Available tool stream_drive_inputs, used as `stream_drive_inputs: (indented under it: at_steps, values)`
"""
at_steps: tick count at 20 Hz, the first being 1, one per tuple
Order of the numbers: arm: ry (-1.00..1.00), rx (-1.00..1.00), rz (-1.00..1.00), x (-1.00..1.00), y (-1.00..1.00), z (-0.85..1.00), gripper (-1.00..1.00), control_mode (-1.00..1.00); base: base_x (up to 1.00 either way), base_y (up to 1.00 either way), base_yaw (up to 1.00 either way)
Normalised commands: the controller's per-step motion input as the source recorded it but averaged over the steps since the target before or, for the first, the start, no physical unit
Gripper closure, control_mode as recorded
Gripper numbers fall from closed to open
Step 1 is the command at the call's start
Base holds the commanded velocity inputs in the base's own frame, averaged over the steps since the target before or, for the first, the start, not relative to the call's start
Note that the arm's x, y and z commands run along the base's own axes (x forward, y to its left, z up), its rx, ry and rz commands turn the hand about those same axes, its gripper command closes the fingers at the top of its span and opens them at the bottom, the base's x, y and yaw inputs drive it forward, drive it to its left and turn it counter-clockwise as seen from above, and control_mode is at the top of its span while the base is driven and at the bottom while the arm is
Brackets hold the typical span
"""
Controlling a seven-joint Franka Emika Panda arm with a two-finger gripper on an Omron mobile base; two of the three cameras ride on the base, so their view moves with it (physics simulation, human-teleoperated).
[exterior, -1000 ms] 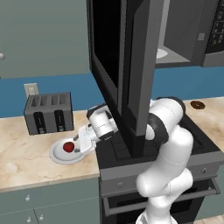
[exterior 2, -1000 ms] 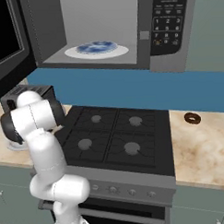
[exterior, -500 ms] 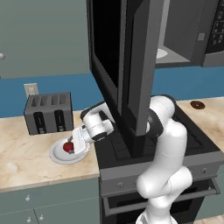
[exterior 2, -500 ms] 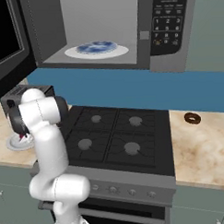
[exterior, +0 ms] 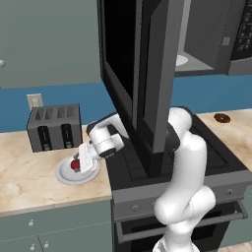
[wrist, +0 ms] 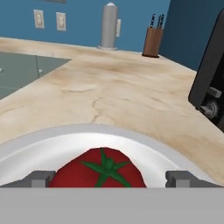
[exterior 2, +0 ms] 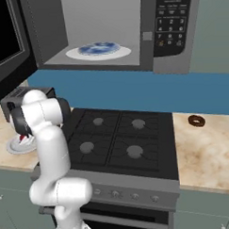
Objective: Pick the tomato from the counter and place it in the microwave.
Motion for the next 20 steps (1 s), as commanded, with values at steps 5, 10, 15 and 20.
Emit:
stream_drive_inputs:
  at_steps: [5,10,15,20]
  values:
    - [-0.04,-0.01,0.0,-0.06,-0.15,0.0,1.0,-1.0,0.0,0.0,0.0]
    - [-0.01,-0.01,0.0,-0.46,-0.6,0.0,1.0,-1.0,0.0,0.0,0.0]
    - [-0.08,0.01,-0.02,-0.48,-0.94,0.71,1.0,-1.0,0.0,0.0,0.0]
    - [0.01,0.05,-0.18,-0.56,-1.0,1.0,1.0,-1.0,0.0,0.0,0.0]
